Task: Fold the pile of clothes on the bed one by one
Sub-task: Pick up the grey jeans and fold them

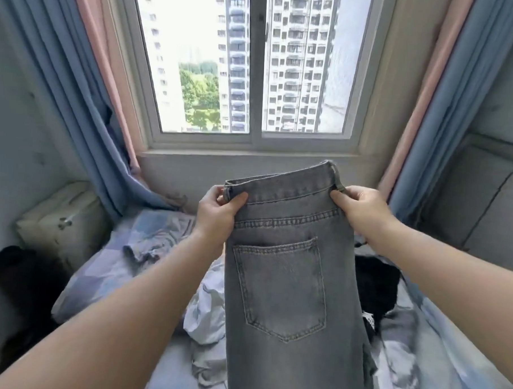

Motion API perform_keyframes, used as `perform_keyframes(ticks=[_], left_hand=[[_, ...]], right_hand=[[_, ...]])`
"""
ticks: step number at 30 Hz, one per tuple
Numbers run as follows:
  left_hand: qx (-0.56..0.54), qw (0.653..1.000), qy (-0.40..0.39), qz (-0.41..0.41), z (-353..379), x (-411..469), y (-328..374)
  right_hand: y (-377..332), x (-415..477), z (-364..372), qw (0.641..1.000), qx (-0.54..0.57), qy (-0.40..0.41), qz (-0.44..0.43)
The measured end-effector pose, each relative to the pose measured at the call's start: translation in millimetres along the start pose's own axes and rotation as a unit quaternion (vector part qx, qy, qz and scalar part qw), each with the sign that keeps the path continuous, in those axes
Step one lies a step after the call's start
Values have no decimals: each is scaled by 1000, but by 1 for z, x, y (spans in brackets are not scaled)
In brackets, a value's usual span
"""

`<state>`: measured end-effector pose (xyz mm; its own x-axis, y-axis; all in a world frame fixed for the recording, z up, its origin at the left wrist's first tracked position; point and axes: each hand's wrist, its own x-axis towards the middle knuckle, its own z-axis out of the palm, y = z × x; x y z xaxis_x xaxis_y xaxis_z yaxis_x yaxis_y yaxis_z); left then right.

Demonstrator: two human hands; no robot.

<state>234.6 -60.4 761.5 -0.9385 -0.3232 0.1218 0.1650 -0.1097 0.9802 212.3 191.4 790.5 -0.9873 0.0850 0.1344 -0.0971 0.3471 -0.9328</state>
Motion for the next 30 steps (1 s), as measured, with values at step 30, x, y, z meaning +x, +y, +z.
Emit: perform_keyframes(ticks=[30], left_hand=[[534,811,-232,-60,-45,-15,-482]], right_hand=[[452,-11,162,900,-319,-271,125]])
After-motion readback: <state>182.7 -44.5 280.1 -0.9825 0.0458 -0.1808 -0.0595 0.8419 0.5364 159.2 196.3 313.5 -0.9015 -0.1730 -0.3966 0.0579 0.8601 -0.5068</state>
